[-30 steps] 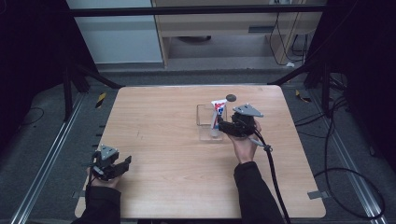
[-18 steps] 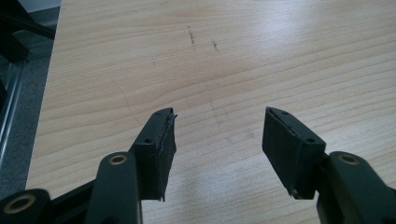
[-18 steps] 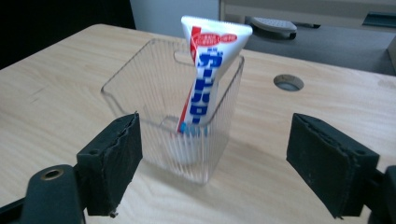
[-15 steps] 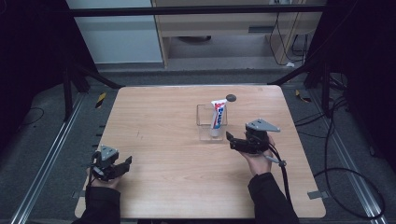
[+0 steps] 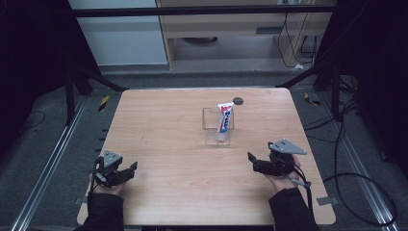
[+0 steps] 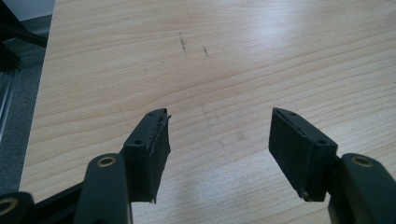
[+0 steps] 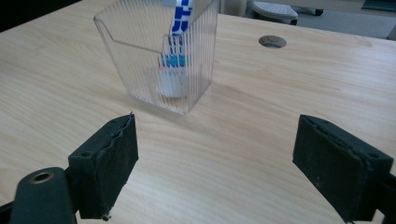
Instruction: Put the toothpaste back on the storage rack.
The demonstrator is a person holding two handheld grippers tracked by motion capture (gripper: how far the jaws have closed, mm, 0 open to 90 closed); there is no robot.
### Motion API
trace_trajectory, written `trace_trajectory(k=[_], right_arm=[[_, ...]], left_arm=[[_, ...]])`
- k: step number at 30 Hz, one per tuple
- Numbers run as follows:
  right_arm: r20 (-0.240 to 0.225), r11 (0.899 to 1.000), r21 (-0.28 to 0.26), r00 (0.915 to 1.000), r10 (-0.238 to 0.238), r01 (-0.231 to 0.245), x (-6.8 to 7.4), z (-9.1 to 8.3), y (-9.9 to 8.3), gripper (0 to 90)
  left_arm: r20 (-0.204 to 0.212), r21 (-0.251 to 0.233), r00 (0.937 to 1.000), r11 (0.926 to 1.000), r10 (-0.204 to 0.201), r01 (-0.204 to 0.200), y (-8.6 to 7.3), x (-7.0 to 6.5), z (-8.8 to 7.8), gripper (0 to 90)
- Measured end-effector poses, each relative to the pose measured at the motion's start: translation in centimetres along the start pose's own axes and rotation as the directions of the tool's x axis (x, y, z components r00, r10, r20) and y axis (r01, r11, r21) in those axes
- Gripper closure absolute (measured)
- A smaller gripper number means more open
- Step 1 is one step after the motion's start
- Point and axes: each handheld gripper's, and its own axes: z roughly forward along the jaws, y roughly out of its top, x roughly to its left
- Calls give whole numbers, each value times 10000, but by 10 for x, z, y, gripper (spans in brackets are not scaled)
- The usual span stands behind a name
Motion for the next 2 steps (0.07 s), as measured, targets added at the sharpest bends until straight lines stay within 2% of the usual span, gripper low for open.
trace_trajectory(k=[2], right_arm=[[11, 10000, 70, 10000, 43, -43, -3, -5, -6, 140]], left_arm=[[10, -20, 10000, 10000, 2, -2, 0, 0, 0, 369]])
